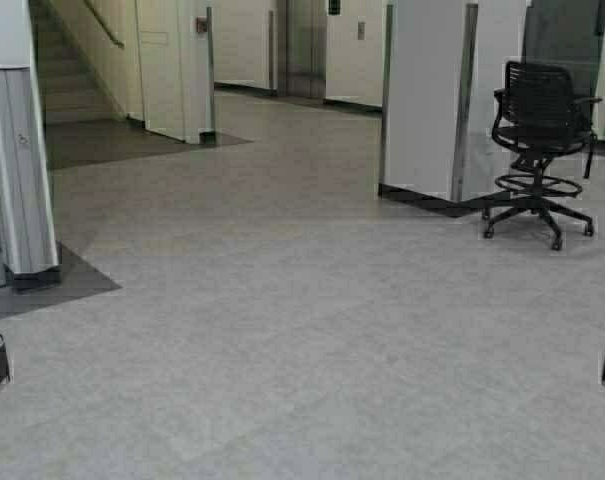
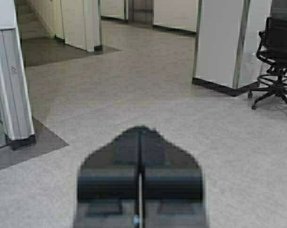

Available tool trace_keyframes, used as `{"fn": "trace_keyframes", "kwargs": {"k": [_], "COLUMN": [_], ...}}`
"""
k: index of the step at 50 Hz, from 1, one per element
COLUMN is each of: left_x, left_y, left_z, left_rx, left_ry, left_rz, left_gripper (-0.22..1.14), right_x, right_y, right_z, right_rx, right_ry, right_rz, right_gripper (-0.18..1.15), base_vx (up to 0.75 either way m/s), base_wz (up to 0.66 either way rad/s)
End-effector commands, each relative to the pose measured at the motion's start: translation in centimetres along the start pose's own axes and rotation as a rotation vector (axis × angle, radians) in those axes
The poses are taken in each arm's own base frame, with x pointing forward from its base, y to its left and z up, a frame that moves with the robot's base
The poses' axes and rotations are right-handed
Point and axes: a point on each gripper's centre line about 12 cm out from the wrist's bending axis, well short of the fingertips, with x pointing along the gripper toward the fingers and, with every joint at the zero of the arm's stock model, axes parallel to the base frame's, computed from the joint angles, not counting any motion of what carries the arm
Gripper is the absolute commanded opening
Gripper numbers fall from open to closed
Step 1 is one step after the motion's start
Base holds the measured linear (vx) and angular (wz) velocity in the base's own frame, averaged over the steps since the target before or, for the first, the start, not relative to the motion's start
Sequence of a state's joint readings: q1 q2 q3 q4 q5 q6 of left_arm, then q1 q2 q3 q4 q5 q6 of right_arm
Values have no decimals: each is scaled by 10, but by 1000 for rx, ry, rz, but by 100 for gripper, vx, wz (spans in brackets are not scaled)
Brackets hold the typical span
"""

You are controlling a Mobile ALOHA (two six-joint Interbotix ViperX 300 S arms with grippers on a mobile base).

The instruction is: Navigate to elevator, push the call button, then enter the elevator

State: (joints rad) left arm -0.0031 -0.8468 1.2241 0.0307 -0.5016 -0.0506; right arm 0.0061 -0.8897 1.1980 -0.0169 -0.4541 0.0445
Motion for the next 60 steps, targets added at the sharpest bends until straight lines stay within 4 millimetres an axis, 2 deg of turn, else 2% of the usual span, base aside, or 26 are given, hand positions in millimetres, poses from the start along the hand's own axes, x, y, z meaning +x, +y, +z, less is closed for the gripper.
{"fn": "trace_keyframes", "kwargs": {"k": [1,15,24,34,49,60], "left_x": [4,4,5,1,5,10], "left_y": [0,0,0,0,0,1], "left_z": [10,5,12,12,7,-5], "left_rx": [7,6,11,8,5,9], "left_ry": [-29,-11,-32,-41,-18,31], "left_rz": [1,0,-1,1,1,2], "left_gripper": [3,3,3,3,3,3], "right_x": [2,4,5,5,8,12], "right_y": [1,0,1,2,6,6], "right_z": [7,4,8,6,4,-5], "right_rx": [2,6,59,32,-15,-21], "right_ry": [-24,-12,-23,-16,-13,16], "right_rz": [2,0,4,19,46,48], "right_gripper": [5,5,5,5,5,5], "base_vx": [77,80,79,81,82,84], "base_wz": [8,9,1,-6,2,12]}}
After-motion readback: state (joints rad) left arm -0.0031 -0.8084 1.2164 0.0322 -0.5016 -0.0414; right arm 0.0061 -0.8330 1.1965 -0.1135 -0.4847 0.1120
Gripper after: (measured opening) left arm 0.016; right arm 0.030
